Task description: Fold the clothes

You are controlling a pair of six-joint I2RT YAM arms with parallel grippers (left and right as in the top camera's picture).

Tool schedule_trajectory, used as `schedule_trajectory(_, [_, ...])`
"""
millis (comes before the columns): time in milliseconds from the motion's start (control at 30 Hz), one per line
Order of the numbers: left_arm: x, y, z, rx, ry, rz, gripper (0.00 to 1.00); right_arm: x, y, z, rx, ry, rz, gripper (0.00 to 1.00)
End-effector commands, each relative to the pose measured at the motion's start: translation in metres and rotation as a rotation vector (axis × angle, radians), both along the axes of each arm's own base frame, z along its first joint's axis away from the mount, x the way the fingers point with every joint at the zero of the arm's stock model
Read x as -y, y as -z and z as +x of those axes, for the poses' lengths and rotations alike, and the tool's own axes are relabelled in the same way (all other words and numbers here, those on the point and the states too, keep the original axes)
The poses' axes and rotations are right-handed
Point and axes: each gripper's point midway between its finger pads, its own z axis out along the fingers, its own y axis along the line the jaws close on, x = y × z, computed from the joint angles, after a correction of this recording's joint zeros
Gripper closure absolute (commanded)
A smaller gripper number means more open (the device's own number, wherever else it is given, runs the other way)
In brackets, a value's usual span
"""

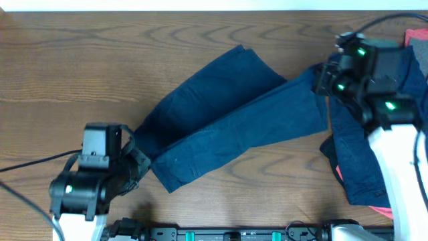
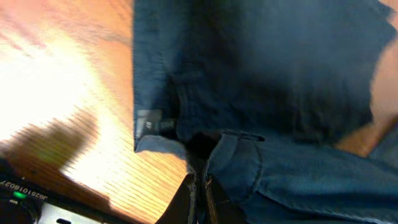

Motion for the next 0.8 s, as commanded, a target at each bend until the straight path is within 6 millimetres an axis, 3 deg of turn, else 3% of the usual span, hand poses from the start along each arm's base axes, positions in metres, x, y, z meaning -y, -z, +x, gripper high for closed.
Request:
schedule_trajectory(0, [-0.029,0.018,0.004,-0.067,-0.132,0.131,0.94,0.008,0.015,0.030,0.011,0.046,-0.076,0.99])
schedule_trajectory(300, [-0.063,0.048,0.022,-0.205,-0.299,0.311,0.94,-0.036,0.060,0.079,0.036,-0.040,-0.073,0.99])
schedule_trajectory(567, [-0.066,0.077,0.057,-0.228,-0.310,0.351,0.94,-0.066,0.098,0.109,0.060,-0.080,-0.060,0.96])
schedule_trajectory(667, [-0.068,0.089,0.062,-0.263,-0.308,0.367,0.94,-0.076,0.107,0.120,0.080,-0.075,-0.025,0.92])
schedule_trajectory(767, [-0.073,0.100,0.060,-0.307,-0.361,0.376,0.94,-0.084,0.113,0.130,0.111,-0.079,-0.012,0.96])
